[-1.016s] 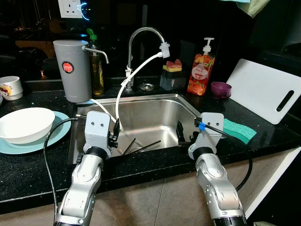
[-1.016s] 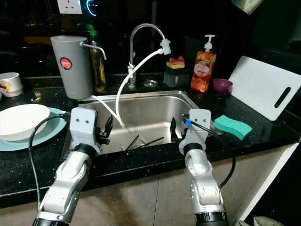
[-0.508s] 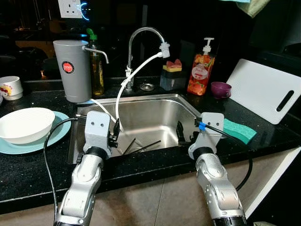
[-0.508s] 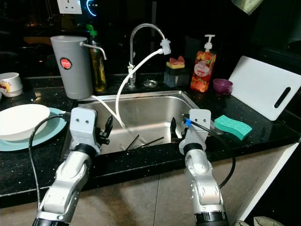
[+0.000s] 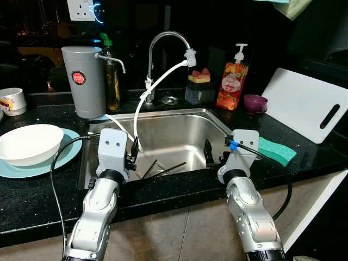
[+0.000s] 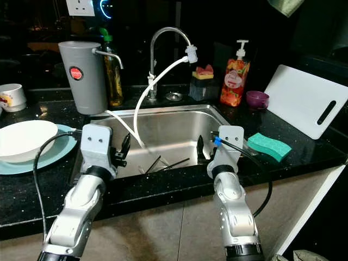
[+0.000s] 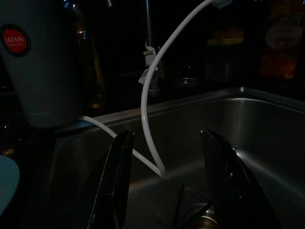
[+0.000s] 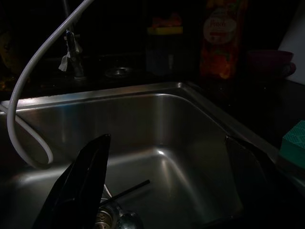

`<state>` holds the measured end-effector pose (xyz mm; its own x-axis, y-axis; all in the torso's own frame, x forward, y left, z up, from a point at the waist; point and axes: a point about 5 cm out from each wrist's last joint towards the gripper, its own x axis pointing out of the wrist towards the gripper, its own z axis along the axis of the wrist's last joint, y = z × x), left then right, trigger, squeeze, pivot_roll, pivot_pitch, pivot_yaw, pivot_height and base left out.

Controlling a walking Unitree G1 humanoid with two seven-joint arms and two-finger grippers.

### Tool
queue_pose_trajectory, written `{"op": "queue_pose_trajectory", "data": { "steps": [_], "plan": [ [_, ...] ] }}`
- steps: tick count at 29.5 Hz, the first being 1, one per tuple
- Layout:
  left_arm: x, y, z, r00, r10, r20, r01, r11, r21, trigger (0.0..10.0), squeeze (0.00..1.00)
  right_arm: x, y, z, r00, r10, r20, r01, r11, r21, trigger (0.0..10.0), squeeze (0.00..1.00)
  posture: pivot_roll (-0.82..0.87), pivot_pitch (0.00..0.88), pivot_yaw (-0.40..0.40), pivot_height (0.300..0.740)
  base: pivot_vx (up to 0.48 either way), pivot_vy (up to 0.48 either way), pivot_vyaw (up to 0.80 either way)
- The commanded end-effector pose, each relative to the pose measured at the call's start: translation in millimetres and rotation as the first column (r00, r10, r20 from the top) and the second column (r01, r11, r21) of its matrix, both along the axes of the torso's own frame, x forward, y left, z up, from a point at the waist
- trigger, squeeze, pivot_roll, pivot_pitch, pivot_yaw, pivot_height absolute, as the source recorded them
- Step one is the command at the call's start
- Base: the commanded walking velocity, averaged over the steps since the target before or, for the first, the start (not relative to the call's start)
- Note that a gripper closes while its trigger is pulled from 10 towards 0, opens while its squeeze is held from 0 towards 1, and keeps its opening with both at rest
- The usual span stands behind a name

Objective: Kitchen organization

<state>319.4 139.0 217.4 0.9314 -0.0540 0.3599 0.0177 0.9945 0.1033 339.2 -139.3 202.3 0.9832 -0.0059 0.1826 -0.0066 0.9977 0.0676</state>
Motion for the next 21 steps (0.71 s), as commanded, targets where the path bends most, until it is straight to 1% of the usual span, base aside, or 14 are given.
{"op": "queue_pose_trajectory", "data": {
  "steps": [1,21],
  "plan": [
    [1.2,-2.4,0.0,1.0,-0.001,-0.002,0.001,1.0,0.008,10.0,0.0,1.0,-0.6,1.3,1.0,-0.006,0.008,0.006,1.0,0.002,10.0,0.0,0.09,0.025,-0.078,0.74,0.0,0.0,0.0],
    [1.9,-3.0,0.9,1.0,-0.004,0.001,0.004,1.0,0.01,10.0,0.0,1.8,-0.5,1.9,1.0,-0.005,0.012,0.005,1.0,0.001,10.0,0.0,0.09,0.021,-0.077,0.74,0.0,0.0,0.0]
  ]
}}
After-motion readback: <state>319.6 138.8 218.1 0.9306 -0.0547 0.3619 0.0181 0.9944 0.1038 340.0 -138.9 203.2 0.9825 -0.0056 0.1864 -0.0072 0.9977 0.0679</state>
